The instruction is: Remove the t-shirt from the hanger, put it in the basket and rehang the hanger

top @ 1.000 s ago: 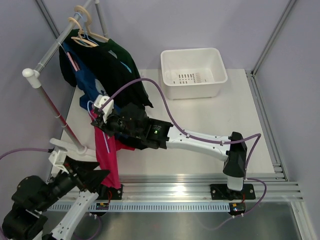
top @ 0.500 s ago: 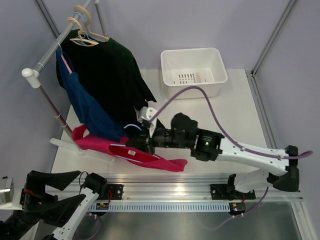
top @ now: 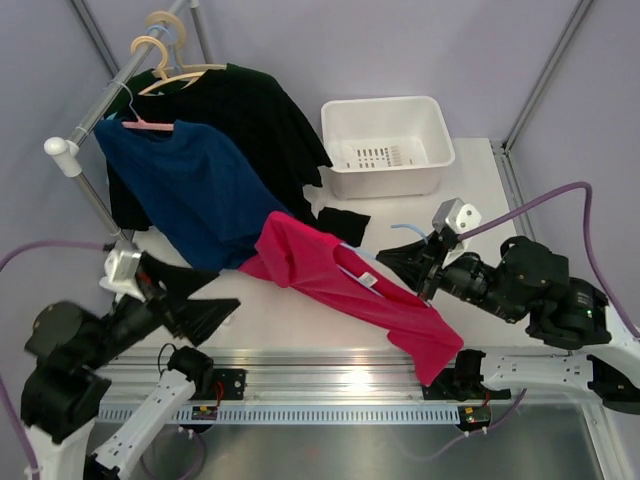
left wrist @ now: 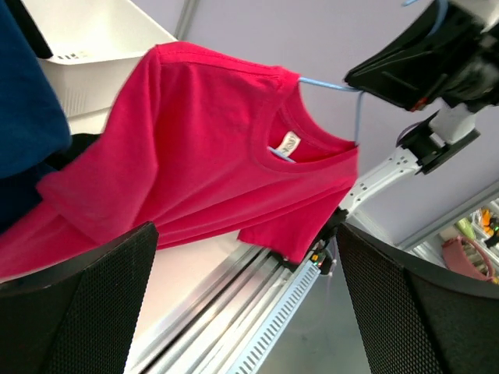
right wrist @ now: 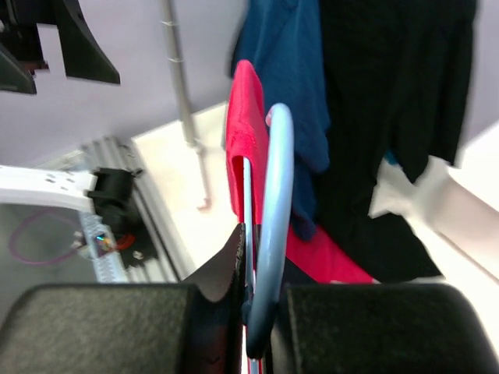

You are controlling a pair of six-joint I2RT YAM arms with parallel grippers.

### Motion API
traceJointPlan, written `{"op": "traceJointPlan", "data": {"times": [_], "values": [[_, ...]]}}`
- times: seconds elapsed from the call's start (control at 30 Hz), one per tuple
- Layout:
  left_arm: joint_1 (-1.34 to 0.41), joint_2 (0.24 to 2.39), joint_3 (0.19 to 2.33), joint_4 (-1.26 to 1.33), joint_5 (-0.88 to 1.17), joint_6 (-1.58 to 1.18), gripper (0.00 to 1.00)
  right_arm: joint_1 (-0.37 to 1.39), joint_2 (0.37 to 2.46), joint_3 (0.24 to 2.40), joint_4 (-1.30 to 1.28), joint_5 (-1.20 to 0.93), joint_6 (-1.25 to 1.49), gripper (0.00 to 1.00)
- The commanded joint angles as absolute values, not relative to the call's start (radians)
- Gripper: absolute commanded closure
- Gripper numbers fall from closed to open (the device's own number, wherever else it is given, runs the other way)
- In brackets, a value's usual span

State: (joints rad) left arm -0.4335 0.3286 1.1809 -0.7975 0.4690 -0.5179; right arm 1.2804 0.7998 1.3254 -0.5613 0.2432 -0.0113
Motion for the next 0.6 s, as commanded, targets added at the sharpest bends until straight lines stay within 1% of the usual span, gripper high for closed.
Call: {"op": "traceJointPlan", "data": {"times": [0.0,0.07,0.2,0.27,0.4,0.57], "values": [[-0.436,0.484,1.218,-0.612,0.557,-0.378,0.01,1.284,0.821,1.451,-0.710,0.380,-0.113,1.00],[-0.436,0.541,1.232,-0.542,0.560,-0.324,0.01,1.284,0.839,1.511,-0.716,0.479,-0.126,1.00],[-0.437,0.690,1.288,-0.511,0.561,-0.265,0.01,1.285,0.928,1.670,-0.808,0.558,-0.152,1.00],[-0.436,0.721,1.325,-0.511,0.525,-0.250,0.01,1.284,0.945,1.767,-0.834,0.595,-0.153,1.00],[-0.436,0.761,1.328,-0.511,0.414,-0.232,0.01,1.285,0.931,1.883,-0.873,0.574,-0.166,1.00],[-0.436,0.784,1.276,-0.512,0.391,-0.213,0.01,1.285,0.887,2.003,-0.917,0.572,-0.179,1.00]]}}
